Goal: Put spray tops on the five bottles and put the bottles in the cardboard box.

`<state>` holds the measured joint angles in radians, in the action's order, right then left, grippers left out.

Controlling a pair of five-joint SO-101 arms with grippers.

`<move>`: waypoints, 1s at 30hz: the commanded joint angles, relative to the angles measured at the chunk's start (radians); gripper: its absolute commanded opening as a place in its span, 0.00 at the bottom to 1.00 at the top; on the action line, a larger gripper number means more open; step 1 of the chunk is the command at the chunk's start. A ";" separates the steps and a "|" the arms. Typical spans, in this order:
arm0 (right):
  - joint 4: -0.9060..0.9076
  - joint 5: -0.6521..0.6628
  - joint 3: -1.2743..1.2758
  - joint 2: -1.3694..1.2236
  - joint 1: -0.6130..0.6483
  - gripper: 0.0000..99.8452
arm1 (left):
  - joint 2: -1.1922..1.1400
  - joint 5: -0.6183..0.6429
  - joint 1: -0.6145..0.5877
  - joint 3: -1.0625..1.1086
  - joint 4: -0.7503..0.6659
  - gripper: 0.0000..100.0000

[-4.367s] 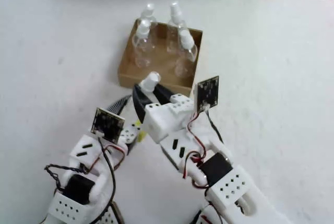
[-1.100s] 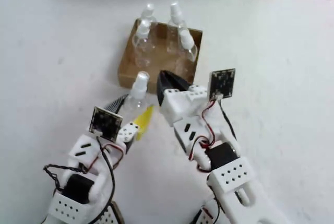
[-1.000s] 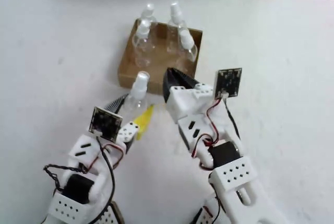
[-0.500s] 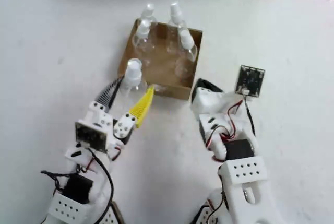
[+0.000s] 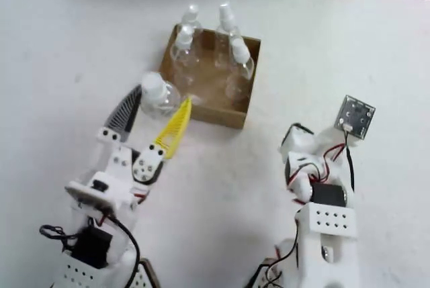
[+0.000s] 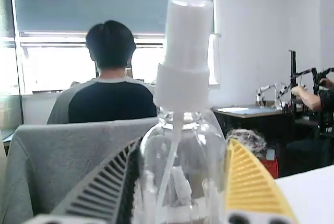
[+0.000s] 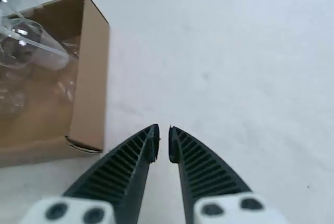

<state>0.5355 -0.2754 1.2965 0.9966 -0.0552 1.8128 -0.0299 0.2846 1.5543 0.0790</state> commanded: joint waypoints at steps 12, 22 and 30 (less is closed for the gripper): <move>0.004 0.026 0.015 0.004 -0.056 0.02 | -0.622 -0.002 -0.002 -0.448 -0.215 0.02; 0.004 0.028 0.017 0.004 -0.056 0.02 | -0.990 0.061 -0.001 -0.459 -0.489 0.02; 0.004 0.028 0.017 0.001 -0.054 0.02 | -1.320 0.077 0.001 -0.459 -0.755 0.02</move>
<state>0.5355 -0.2570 1.3180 0.9966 -0.0997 0.5777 0.0361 0.2846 1.1661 -0.5700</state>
